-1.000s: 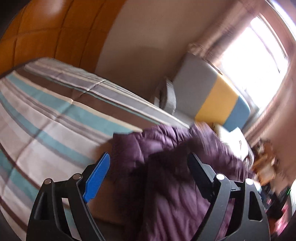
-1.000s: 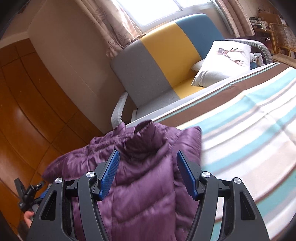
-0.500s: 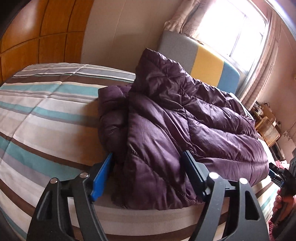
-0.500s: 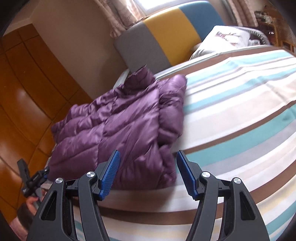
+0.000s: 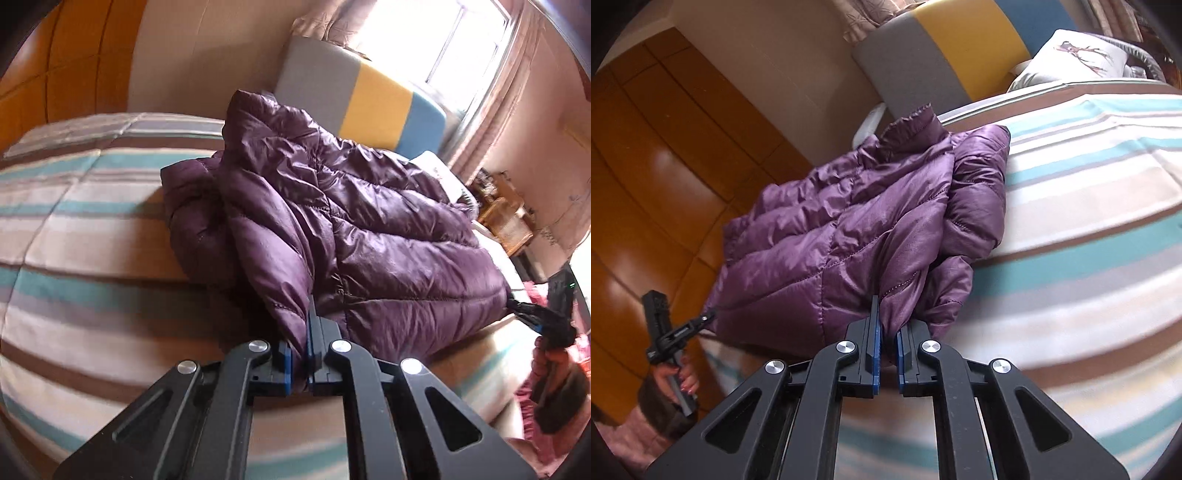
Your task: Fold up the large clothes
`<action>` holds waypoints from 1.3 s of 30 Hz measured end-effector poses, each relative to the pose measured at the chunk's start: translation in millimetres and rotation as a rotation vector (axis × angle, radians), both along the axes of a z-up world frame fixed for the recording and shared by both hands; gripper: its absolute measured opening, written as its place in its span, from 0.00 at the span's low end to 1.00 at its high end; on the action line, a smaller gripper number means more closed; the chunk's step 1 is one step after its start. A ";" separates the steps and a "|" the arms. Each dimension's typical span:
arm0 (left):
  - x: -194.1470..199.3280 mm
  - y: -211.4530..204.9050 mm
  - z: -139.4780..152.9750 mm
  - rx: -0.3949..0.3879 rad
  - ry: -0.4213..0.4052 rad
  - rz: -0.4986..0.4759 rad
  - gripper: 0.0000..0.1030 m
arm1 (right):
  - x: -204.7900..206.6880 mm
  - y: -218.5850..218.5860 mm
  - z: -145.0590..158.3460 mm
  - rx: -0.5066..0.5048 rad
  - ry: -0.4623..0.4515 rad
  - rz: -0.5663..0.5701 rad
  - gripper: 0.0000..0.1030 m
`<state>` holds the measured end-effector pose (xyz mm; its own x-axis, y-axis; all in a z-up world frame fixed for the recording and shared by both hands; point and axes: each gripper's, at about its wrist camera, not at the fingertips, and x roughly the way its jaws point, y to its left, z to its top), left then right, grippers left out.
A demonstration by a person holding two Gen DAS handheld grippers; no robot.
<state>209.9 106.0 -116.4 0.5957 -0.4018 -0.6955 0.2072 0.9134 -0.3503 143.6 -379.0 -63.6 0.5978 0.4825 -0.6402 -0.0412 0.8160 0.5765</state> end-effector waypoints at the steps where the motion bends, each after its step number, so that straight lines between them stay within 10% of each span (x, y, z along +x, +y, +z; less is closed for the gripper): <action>1: -8.1 3.1 3.1 -0.023 0.003 -0.009 0.04 | -5.6 -1.6 2.1 0.005 -0.001 0.011 0.06; 7: -36.1 3.6 6.3 0.028 0.018 -0.067 0.12 | -35.1 -6.1 11.6 -0.033 0.020 0.074 0.07; 11: -38.2 8.6 16.6 0.067 -0.049 -0.016 0.59 | -28.5 -9.2 19.0 -0.089 0.005 0.025 0.37; 19: -1.7 -0.1 64.3 0.117 -0.166 0.099 0.76 | 14.3 6.9 58.8 -0.246 -0.100 -0.049 0.46; 23: 32.3 -41.1 64.2 0.271 -0.134 0.095 0.83 | 66.8 37.8 51.8 -0.361 -0.001 -0.020 0.46; 27: 64.3 -67.9 53.8 0.262 -0.059 0.052 0.93 | 98.0 62.7 30.3 -0.432 0.092 0.014 0.68; 29: 78.3 -79.3 35.3 0.319 0.000 0.046 0.92 | 103.9 72.0 18.4 -0.492 0.121 0.032 0.67; 31: 83.3 -84.2 17.7 0.330 0.037 0.032 0.75 | 105.4 78.2 8.7 -0.528 0.121 0.040 0.39; 35: 74.7 -90.2 15.8 0.314 0.037 0.013 0.09 | 100.2 78.2 13.6 -0.479 0.094 0.038 0.06; 39: 69.5 -80.2 44.1 0.251 -0.007 0.021 0.05 | 93.9 72.2 44.4 -0.478 0.026 0.030 0.05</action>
